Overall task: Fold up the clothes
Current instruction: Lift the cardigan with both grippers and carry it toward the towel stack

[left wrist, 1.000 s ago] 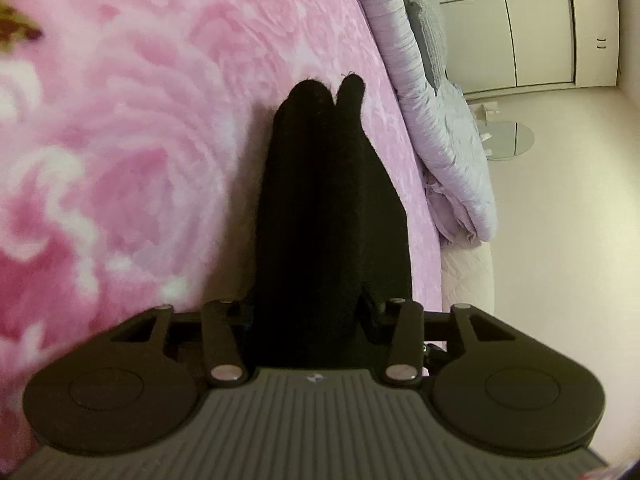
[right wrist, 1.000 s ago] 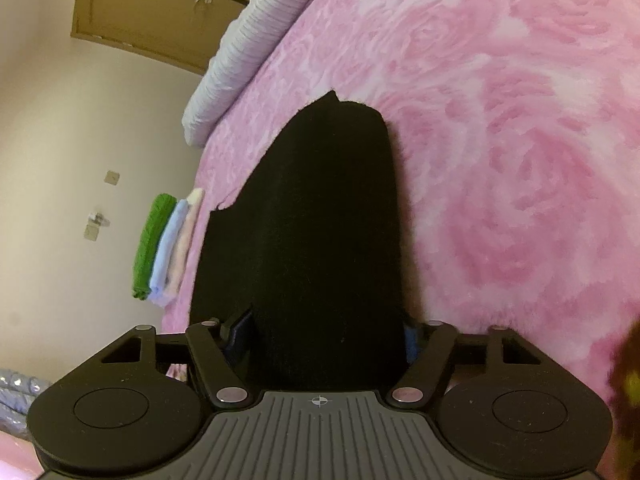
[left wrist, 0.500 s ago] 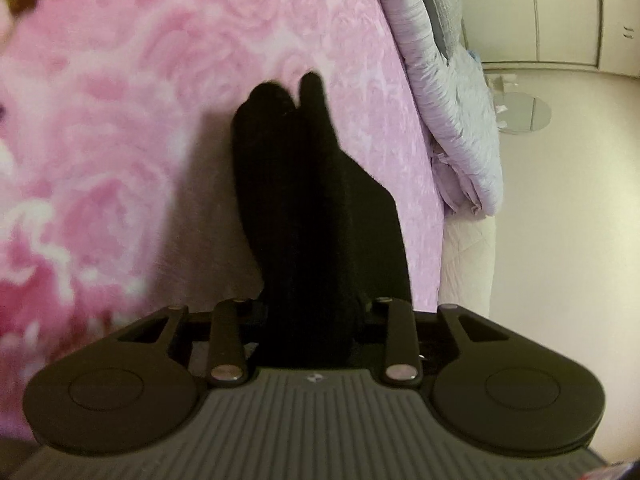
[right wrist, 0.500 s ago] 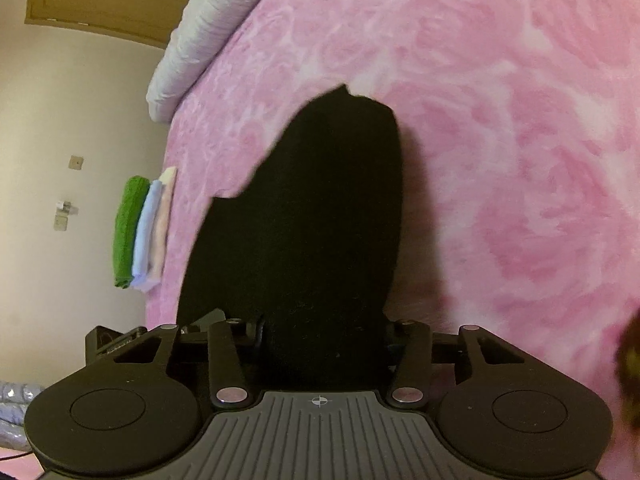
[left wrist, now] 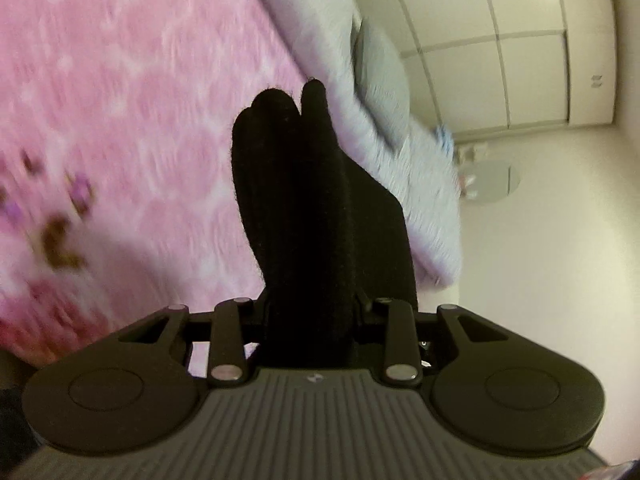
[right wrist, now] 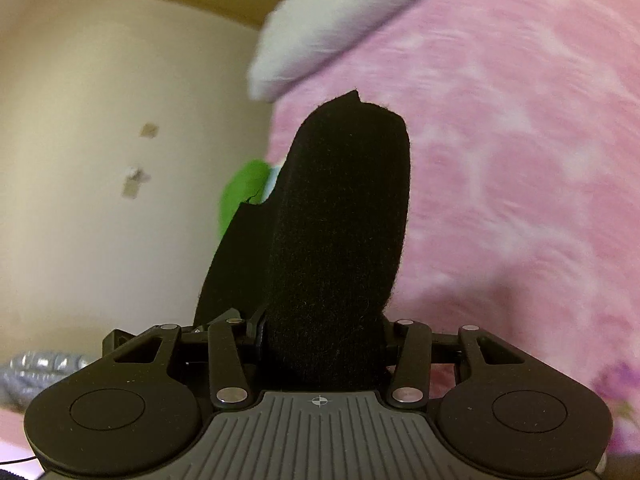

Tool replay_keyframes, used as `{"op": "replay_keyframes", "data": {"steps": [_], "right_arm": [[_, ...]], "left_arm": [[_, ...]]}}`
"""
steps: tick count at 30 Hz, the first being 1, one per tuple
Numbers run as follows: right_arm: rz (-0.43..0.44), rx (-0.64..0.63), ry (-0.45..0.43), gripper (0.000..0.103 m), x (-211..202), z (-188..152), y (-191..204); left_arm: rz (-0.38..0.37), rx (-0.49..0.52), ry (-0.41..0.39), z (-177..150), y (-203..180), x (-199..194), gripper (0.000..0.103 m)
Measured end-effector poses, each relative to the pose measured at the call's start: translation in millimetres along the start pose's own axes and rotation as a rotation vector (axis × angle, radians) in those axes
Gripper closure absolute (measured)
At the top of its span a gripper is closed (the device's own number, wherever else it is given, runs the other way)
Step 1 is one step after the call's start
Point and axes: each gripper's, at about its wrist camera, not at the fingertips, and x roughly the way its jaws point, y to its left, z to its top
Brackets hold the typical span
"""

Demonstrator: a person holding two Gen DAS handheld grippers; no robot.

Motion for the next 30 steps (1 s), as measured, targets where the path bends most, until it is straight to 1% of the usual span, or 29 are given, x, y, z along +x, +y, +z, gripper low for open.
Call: {"op": "replay_keyframes", "data": {"steps": [2,4,7,9,11,15,18,21,26,28,30], "right_arm": [[0.024,-0.027,-0.002,0.057,31.2,3.2,26.2],[0.046,-0.044,-0.009,0.057,70.7,2.7,54.3],[0.069,-0.049,-0.035,0.057,134.8,-1.6,94.8],[0.072,-0.023,-0.058,0.057,182.6,-5.5,123.2],[0.067,0.008,-0.075,0.057,233.4,-11.9,153.8],[0.067,0.031,-0.117,0.057,317.1,-7.4,198.9],[0.060,0.052,-0.126,0.057,370.3,3.5,223.1],[0.050,0.049,-0.122,0.057,414.1,18.9,235.9],[0.022,0.023,-0.142,0.057,477.3,55.3,244.3],[0.017,0.022,-0.155,0.057,497.9,69.0,240.2],[0.002,0.023,-0.173,0.057,510.1,74.5,238.7]], "left_arm": [[0.001,0.018,-0.037,25.7,9.0,-32.4,0.074],[0.005,0.036,-0.053,58.5,20.5,-61.5,0.074],[0.014,0.072,-0.041,117.4,46.5,-109.4,0.074],[0.033,0.094,-0.028,163.4,66.0,-140.9,0.074],[0.048,0.110,-0.014,206.0,84.1,-167.2,0.074],[0.068,0.146,0.014,288.7,117.5,-207.7,0.074],[0.081,0.160,0.016,338.8,136.8,-224.2,0.074],[0.086,0.163,0.017,380.7,154.1,-229.8,0.074],[0.094,0.190,0.004,442.6,181.7,-217.3,0.074],[0.093,0.200,-0.003,455.8,190.0,-208.9,0.074],[0.090,0.201,0.001,470.6,199.5,-198.5,0.074]]}}
